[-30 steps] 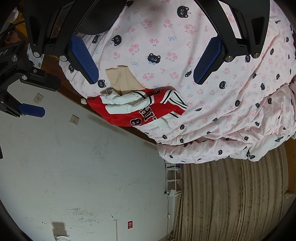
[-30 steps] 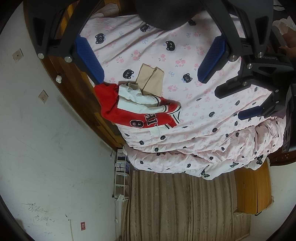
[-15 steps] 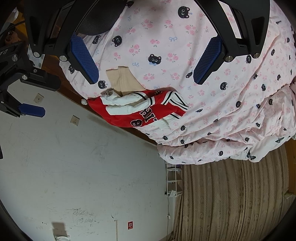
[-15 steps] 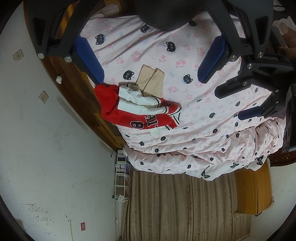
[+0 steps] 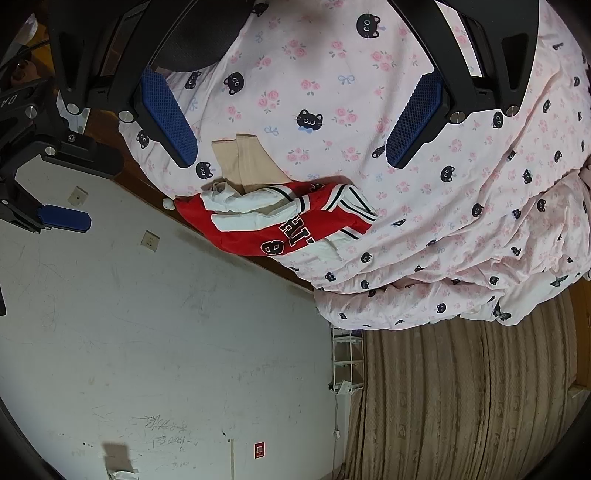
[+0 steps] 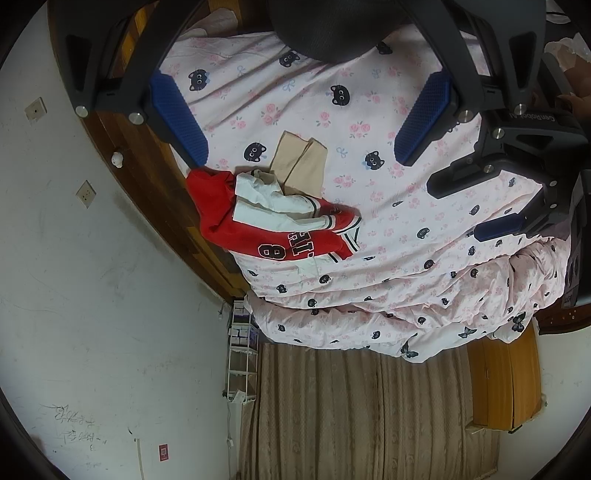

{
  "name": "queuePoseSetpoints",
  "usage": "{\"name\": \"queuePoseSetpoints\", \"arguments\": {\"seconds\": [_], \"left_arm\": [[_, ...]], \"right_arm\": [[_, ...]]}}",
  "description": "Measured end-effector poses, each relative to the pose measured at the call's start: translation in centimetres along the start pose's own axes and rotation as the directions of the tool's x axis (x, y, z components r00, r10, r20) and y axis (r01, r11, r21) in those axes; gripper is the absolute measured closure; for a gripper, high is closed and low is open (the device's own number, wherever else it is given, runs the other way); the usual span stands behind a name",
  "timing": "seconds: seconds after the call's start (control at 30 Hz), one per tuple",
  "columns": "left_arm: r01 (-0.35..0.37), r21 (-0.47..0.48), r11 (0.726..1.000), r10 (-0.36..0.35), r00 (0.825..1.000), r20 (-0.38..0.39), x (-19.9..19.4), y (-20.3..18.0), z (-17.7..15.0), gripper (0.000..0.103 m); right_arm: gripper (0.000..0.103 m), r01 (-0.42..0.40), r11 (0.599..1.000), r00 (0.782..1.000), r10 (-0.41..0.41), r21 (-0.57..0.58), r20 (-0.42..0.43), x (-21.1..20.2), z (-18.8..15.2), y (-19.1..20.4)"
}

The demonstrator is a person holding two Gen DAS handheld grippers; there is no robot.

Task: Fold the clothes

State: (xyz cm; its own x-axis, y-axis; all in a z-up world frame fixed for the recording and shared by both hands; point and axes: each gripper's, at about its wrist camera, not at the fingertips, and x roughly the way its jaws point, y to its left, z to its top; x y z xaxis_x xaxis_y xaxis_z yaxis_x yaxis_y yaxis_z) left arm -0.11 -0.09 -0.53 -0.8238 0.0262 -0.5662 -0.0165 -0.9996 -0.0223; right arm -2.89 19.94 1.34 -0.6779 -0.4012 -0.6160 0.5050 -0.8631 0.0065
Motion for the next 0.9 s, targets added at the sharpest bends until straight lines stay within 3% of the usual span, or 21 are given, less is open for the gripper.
{"name": "queuePoseSetpoints", "arguments": {"seconds": [0.57, 0.9], "left_arm": [[-0.009, -0.007, 1.0, 0.009, 1.0, -0.004, 0.2, 0.5, 0.1, 0.002], [0.029, -0.017, 0.999, -0.029, 0.999, -0.038, 4.0, 2.8, 0.0, 0.002]], "right_arm": [[0.0, 0.005, 1.0, 1.0, -0.005, 0.003, -0.003, 0.7, 0.2, -0.2], [0.001, 0.028, 0.999, 0.999, -0.027, 0.02, -0.041, 5.5, 0.0, -2.1]]}}
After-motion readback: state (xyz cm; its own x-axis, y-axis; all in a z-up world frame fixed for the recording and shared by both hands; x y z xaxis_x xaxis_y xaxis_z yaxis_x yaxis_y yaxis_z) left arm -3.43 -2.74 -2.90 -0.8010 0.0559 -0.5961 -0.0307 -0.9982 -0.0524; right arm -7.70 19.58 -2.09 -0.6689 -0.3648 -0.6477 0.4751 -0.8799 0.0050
